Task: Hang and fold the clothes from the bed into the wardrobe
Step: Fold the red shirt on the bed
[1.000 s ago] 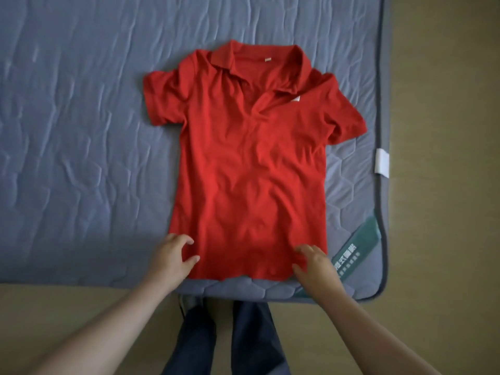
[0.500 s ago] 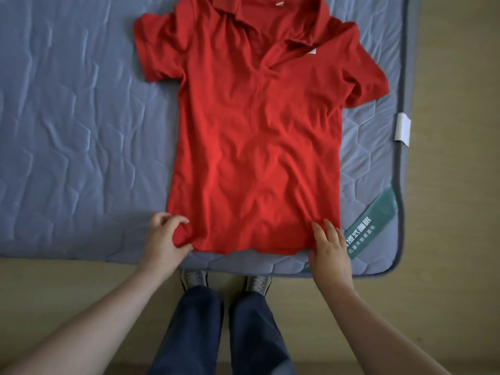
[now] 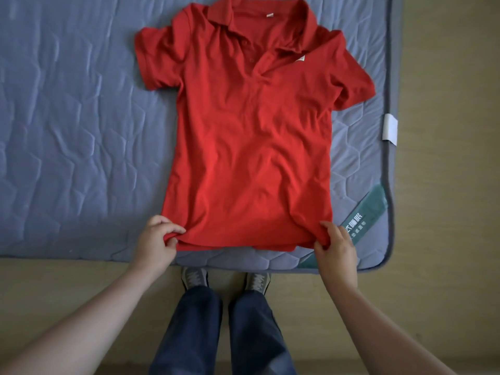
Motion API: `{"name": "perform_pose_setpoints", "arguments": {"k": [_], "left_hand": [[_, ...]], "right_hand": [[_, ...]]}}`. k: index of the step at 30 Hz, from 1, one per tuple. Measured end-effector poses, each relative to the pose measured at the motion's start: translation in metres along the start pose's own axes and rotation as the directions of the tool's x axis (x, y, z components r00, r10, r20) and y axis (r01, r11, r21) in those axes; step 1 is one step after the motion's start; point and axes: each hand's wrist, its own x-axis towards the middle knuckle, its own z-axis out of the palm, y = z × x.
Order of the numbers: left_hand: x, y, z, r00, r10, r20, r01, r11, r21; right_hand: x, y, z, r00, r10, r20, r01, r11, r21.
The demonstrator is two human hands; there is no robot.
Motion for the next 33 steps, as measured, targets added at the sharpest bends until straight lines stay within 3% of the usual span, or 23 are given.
{"name": "perform_pose_setpoints", "arguments": {"k": [5,11,17,22,27,33], "left_hand": [[-0.007,0.0,-0.018,0.998,-0.045,-0.049,0.046,0.999,0.011],[0.0,-0.006,-0.028,0.999,-0.053,-0.001,0.052,0.995,0.085],[-0.011,-0.026,-0.015,0.992,-0.107,0.067,0.094,0.98,0.176],[0.003,-0.019,-0.015,0.996,-0.091,0.009,0.089,0.984,0.151],[0.01,-0.019,-0.011,0.996,-0.082,-0.018,0.084,0.984,0.16],[0.001,-0.04,-0.027,0.999,-0.039,-0.033,0.043,0.991,0.126]], "right_hand": [[-0.01,0.012,-0.03,0.996,0.088,-0.034,-0.089,0.995,-0.052],[-0.013,0.023,-0.046,0.992,0.078,0.104,-0.047,0.96,-0.277],[-0.02,0.021,-0.021,0.964,0.181,0.194,-0.081,0.898,-0.433],[-0.017,0.004,-0.001,0.992,-0.026,0.127,0.09,0.841,-0.533],[-0.002,-0.001,0.006,0.965,-0.075,0.252,0.22,0.756,-0.617],[0.0,-0.035,0.032,0.897,-0.204,0.391,0.401,0.746,-0.531]]}}
